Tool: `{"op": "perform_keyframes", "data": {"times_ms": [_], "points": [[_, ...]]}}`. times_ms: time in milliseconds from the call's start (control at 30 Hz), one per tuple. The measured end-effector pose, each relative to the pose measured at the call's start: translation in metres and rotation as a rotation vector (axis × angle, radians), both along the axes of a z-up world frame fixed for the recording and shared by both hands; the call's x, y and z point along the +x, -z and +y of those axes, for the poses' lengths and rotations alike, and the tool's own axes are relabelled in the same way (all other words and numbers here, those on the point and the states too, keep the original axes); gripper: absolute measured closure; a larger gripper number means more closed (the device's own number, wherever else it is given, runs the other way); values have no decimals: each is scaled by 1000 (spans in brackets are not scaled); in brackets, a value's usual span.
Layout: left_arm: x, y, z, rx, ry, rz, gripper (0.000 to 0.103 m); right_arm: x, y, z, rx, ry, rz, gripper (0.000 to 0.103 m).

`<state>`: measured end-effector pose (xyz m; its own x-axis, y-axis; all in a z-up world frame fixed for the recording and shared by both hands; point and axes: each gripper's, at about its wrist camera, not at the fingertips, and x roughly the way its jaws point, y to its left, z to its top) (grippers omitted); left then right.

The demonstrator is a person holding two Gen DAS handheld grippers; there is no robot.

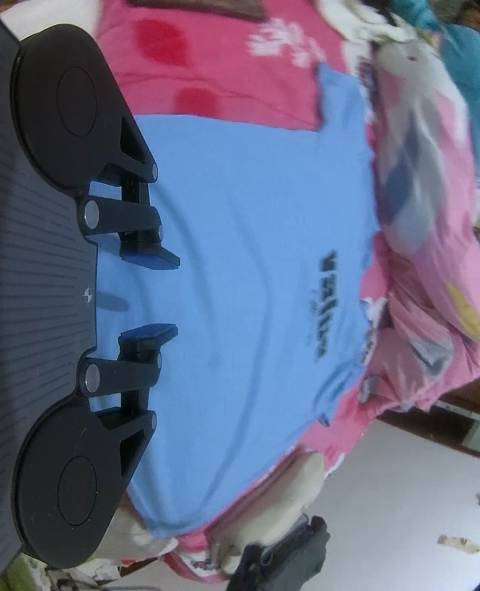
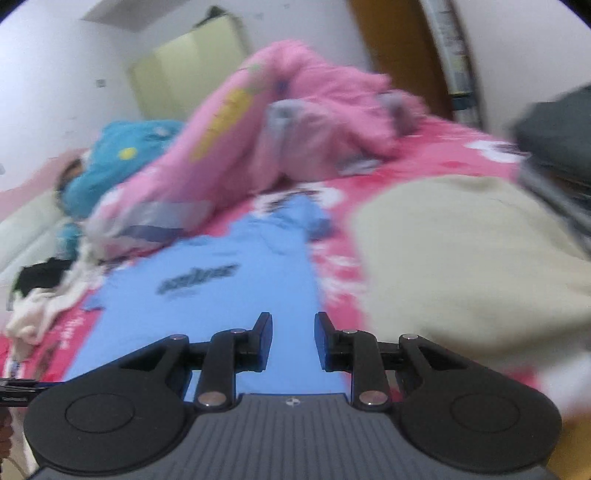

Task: Fold clothes

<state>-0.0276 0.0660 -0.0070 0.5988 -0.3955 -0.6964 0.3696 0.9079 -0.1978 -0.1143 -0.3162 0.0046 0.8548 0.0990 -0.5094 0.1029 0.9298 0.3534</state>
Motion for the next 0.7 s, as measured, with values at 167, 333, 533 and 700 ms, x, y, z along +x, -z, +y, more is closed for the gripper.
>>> {"op": "perform_keyframes", "data": {"times_ms": [167, 333, 533, 700], "points": [[13, 16, 1, 31, -44, 67, 71, 67, 26, 25, 23, -99, 53, 75], [-6, 38, 10, 34, -46, 129, 71, 71, 61, 46, 44, -224, 225, 75], [-26, 43, 33, 50, -69, 185, 71, 69, 32, 80, -59, -377, 201, 75], [-38, 30, 55, 8, -138, 130, 71, 111, 41, 141, -83, -465, 101, 75]]}}
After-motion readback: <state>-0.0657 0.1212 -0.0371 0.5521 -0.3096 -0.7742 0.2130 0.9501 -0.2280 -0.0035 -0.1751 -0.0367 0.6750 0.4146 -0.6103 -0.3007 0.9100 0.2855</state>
